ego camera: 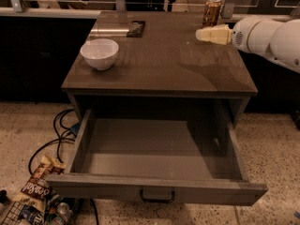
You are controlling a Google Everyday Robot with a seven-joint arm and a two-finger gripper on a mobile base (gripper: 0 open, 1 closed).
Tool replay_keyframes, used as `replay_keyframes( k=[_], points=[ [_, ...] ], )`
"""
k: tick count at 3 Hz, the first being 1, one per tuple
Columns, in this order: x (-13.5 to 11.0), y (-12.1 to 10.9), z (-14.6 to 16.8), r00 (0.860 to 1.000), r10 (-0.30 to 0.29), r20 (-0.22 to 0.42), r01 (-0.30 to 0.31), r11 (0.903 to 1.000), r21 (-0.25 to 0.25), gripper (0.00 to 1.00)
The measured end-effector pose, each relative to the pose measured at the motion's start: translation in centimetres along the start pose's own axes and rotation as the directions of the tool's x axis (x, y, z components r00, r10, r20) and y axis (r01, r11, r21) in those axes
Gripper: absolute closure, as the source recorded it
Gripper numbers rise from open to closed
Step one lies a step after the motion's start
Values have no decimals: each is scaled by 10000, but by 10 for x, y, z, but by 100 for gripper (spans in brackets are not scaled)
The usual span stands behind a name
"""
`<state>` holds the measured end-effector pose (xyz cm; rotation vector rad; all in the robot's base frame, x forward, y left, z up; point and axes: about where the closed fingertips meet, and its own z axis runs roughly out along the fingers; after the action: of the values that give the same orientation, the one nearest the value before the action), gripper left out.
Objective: Place orange can into top drawer
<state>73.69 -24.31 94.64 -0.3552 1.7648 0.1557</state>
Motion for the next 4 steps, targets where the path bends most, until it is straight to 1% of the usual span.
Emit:
replay_keyframes(
  k=[1,2,3,4],
  points=[
    [-6,-34,21,9963,373,774,-424,9970,642,0],
    [-11,-60,43,9936,561,980,-645,9943,848,0],
    [-23,-92,61,9819,1470,1192,-1510,9882,254,0],
    [-23,-92,61,9819,1470,1192,-1510,9882,254,0]
  ],
)
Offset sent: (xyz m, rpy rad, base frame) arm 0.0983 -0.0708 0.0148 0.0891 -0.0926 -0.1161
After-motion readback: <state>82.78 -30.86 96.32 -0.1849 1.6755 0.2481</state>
